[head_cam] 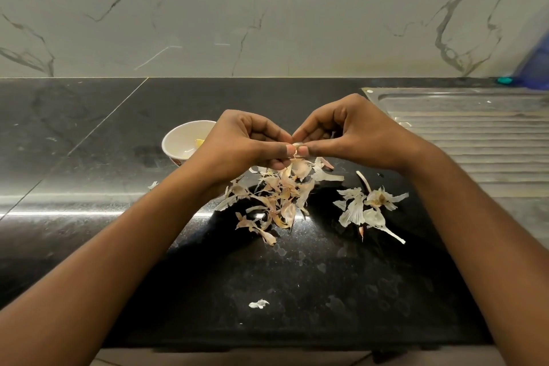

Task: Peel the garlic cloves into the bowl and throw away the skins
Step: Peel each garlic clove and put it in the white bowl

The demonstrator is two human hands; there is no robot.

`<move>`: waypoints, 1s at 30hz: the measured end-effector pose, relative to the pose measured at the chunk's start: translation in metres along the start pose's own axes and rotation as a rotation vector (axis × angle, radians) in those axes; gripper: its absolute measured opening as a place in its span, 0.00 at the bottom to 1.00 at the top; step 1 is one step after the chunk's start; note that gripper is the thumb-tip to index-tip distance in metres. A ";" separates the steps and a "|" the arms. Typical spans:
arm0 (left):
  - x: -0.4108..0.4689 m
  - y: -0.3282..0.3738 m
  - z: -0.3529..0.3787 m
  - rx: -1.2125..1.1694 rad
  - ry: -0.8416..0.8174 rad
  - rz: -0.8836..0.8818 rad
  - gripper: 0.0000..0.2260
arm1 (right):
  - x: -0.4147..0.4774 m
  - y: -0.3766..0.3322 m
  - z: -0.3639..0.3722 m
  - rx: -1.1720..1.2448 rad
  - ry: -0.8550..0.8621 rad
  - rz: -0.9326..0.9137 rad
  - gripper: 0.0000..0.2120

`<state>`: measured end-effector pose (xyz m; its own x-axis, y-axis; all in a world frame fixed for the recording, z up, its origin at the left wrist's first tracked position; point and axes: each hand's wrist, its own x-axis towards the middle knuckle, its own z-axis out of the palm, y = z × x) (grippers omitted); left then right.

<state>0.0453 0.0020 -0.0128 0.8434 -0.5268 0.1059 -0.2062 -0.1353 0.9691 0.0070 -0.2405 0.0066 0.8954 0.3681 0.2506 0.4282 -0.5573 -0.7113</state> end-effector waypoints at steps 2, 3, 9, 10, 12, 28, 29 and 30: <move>0.001 0.001 -0.001 -0.074 -0.007 -0.023 0.09 | 0.000 0.000 -0.001 -0.009 0.027 -0.005 0.08; 0.001 0.001 -0.002 -0.105 -0.011 -0.037 0.10 | 0.000 0.000 -0.002 -0.009 0.041 -0.005 0.08; 0.002 0.002 -0.002 -0.208 -0.019 -0.054 0.11 | 0.000 0.000 -0.001 0.025 0.049 -0.019 0.08; 0.003 0.002 -0.003 -0.208 -0.016 -0.049 0.11 | 0.000 0.000 0.000 0.023 0.052 -0.026 0.08; 0.003 0.001 -0.003 -0.201 -0.009 -0.044 0.11 | 0.001 0.000 0.002 0.021 0.060 -0.035 0.10; -0.001 -0.001 0.003 0.042 0.030 0.066 0.05 | 0.003 -0.003 0.014 -0.242 0.108 -0.102 0.04; -0.001 -0.001 0.005 0.075 0.053 0.094 0.04 | 0.004 -0.004 0.015 -0.256 0.107 -0.105 0.04; -0.002 -0.002 0.006 0.102 0.073 0.119 0.03 | 0.004 -0.004 0.017 -0.264 0.109 -0.110 0.04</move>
<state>0.0413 -0.0022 -0.0158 0.8429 -0.4826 0.2379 -0.3530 -0.1622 0.9215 0.0068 -0.2243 -0.0003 0.8438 0.3629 0.3954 0.5272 -0.6979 -0.4847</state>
